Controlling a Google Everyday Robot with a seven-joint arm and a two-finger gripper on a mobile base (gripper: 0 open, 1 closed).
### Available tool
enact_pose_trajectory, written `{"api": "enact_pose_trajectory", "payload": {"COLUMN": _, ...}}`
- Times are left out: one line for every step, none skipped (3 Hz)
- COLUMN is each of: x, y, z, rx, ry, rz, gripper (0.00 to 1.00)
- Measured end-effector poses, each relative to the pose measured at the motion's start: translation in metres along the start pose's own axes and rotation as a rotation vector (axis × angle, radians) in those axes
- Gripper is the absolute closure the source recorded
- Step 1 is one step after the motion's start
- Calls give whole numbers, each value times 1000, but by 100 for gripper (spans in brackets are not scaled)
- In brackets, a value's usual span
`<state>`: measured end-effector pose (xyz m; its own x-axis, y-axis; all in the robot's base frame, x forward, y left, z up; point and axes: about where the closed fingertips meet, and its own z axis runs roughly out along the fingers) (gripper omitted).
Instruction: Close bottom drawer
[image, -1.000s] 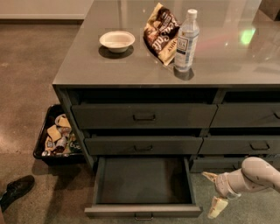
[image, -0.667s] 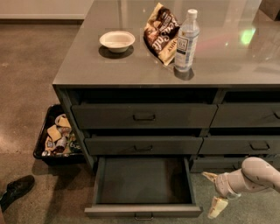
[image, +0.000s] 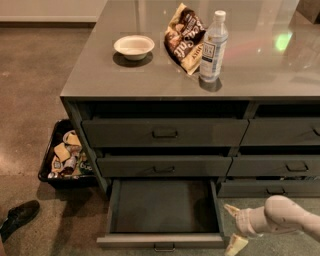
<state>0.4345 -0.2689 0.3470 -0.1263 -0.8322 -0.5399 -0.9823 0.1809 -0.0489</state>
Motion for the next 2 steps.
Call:
{"api": "enact_pose_trajectory", "payload": {"x": -9, "y": 1, "z": 43, "rx": 30, "ry": 4, "rz": -20, "gripper": 0}}
{"api": "enact_pose_trajectory", "payload": {"x": -15, "y": -2, "z": 86, "rx": 24, "ry": -21, "rz": -60, "gripper": 0}}
